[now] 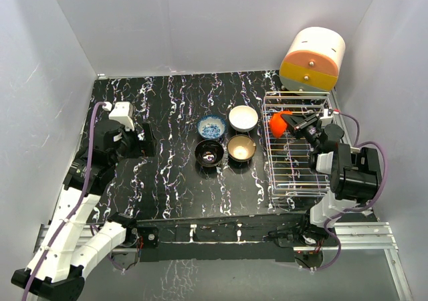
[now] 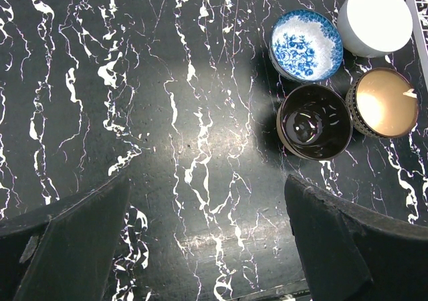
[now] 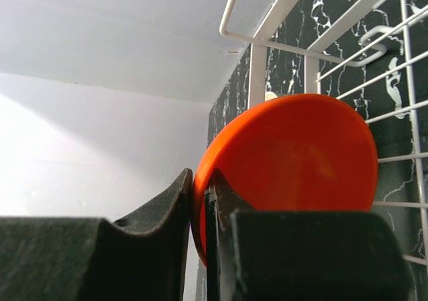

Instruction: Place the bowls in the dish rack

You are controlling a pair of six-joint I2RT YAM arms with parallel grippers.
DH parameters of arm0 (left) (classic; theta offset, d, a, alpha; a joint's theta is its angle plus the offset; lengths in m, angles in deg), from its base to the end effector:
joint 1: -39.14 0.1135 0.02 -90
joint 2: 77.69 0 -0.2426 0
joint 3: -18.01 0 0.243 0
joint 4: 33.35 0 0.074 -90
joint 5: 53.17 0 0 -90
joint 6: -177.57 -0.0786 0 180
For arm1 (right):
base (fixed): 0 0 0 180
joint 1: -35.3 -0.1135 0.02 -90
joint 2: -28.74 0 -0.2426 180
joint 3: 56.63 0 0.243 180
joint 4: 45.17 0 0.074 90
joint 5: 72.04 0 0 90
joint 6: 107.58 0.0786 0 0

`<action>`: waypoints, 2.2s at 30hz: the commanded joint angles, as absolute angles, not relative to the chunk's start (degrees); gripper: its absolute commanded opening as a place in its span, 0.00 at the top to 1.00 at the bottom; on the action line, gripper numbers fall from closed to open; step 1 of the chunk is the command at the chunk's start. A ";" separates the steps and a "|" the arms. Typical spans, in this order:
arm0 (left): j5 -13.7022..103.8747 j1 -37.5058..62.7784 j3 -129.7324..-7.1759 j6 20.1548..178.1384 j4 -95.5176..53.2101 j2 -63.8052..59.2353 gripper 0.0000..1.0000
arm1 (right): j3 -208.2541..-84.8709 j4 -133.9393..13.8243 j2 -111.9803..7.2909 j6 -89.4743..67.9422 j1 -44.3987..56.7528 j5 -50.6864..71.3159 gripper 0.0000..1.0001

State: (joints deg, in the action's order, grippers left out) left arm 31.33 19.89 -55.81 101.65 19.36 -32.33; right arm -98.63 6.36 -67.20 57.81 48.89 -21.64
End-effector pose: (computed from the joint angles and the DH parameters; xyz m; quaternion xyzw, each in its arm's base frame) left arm 0.1932 -0.0595 0.3394 0.0118 0.8392 -0.1169 0.5310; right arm 0.3253 -0.0271 0.1527 0.3087 0.6488 0.5442 0.4332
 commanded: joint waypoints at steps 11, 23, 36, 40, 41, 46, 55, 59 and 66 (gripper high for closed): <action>31.08 19.78 -55.85 101.36 19.18 -33.04 0.03 | -97.34 -16.02 -55.48 48.09 49.19 -14.76 0.81; 31.21 19.70 -56.15 101.28 19.78 -33.14 0.03 | -87.82 13.73 -58.77 60.84 49.19 -13.51 0.92; 31.28 19.71 -57.30 101.21 19.58 -32.06 0.03 | -98.06 16.87 -66.29 63.14 49.10 -9.77 0.92; 30.90 19.71 -58.40 100.78 20.11 -31.41 0.03 | -100.65 17.91 -68.93 64.55 49.10 -9.08 0.92; 30.83 19.71 -58.64 100.71 20.22 -31.28 0.03 | -101.12 17.96 -69.21 64.66 49.11 -8.97 0.92; 30.50 19.73 -59.26 100.56 20.09 -30.94 0.03 | -103.26 12.54 -68.99 63.31 49.03 -8.22 0.92; 30.43 19.71 -58.69 100.40 20.33 -31.17 0.03 | -103.23 4.19 -68.63 60.50 49.08 -5.84 0.91; 30.24 19.77 -58.62 100.31 20.73 -31.46 0.03 | -102.28 6.58 -70.22 62.32 49.10 -5.63 0.91; 30.10 19.72 -57.84 100.31 20.65 -31.92 0.03 | -98.42 -0.52 -64.87 60.99 49.10 -1.32 0.85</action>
State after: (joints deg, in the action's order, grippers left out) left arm 30.65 19.89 -57.06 100.95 19.63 -31.08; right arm -100.91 3.87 -68.67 62.30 48.91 -5.62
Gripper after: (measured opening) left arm 0.970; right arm 0.131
